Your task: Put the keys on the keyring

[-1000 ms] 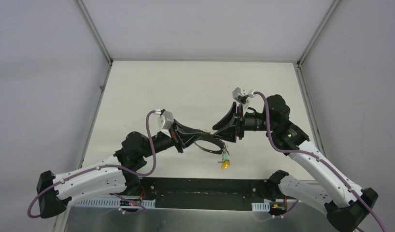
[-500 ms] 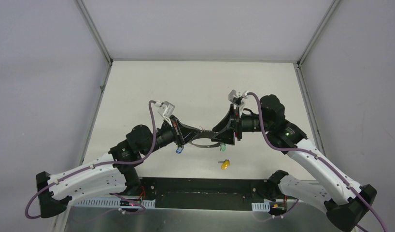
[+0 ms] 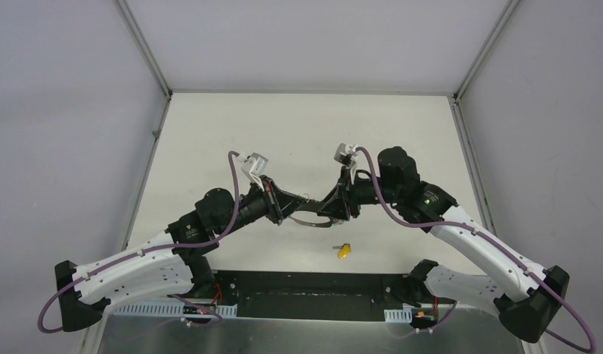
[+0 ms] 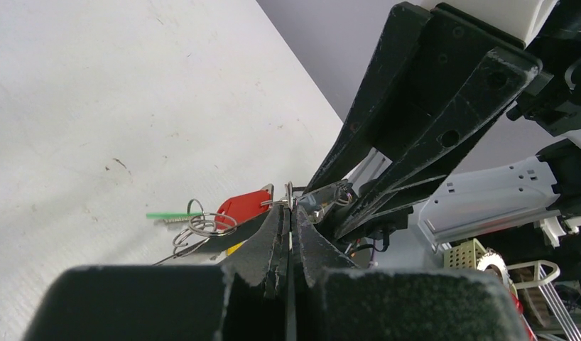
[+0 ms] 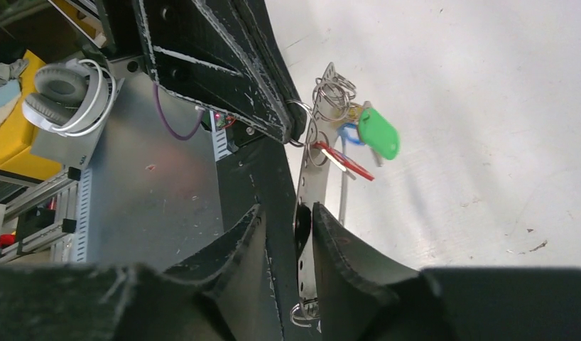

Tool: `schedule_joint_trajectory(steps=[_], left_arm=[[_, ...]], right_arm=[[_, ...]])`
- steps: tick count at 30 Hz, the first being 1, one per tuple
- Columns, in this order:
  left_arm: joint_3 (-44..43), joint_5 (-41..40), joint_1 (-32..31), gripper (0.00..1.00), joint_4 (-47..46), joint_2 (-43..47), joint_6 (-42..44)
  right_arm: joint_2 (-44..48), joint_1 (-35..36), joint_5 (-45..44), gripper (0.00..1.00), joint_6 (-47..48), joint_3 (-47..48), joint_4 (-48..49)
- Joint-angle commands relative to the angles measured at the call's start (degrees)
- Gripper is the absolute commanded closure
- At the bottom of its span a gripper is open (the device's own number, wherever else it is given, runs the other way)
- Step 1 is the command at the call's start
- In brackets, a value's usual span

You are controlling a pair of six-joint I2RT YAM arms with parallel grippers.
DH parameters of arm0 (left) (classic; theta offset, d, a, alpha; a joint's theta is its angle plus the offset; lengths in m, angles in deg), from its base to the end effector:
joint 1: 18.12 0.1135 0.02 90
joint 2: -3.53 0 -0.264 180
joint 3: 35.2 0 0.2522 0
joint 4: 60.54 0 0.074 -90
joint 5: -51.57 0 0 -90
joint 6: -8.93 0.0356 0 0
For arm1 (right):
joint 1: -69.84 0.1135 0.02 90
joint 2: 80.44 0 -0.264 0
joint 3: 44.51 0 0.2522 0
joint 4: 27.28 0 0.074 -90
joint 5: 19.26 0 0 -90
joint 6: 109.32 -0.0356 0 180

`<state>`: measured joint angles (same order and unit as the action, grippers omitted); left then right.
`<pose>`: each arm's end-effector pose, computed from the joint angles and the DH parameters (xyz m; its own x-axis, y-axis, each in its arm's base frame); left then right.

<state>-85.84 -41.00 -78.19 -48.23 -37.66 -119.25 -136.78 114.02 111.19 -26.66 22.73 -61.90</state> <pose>0.0910 -0.1548 0.3233 -0.5409 -0.2981 -0.7865 0.6476 0.4490 -0.6156 0.1373 0.1656 0.3403 -0.4083 -0.2612 -0.8747 -0.9116 0.1665 0.3758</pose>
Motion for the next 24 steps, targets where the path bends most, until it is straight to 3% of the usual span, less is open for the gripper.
schedule_joint_trajectory(steps=[1, 8, 14, 24], left_arm=[[-2.67, -0.34, -0.31, 1.0, -3.28, 0.31, -1.51], [-2.45, 0.61, -0.39, 1.0, -3.62, 0.44, 0.67], [-2.43, 2.16, -0.35, 1.0, -3.41, 0.87, 4.39], [-11.71, 0.7, -0.32, 1.0, 15.47, -0.85, 7.19]], right_arm=[[-0.72, 0.93, -1.55, 0.71, 1.18, 3.25, 0.99], [-0.37, 1.17, -0.84, 1.0, -0.04, 3.39, 2.27], [0.45, 1.21, -1.37, 1.0, -0.47, 3.47, 2.75], [0.23, 1.32, -4.8, 1.0, 2.93, 6.34, -3.54]])
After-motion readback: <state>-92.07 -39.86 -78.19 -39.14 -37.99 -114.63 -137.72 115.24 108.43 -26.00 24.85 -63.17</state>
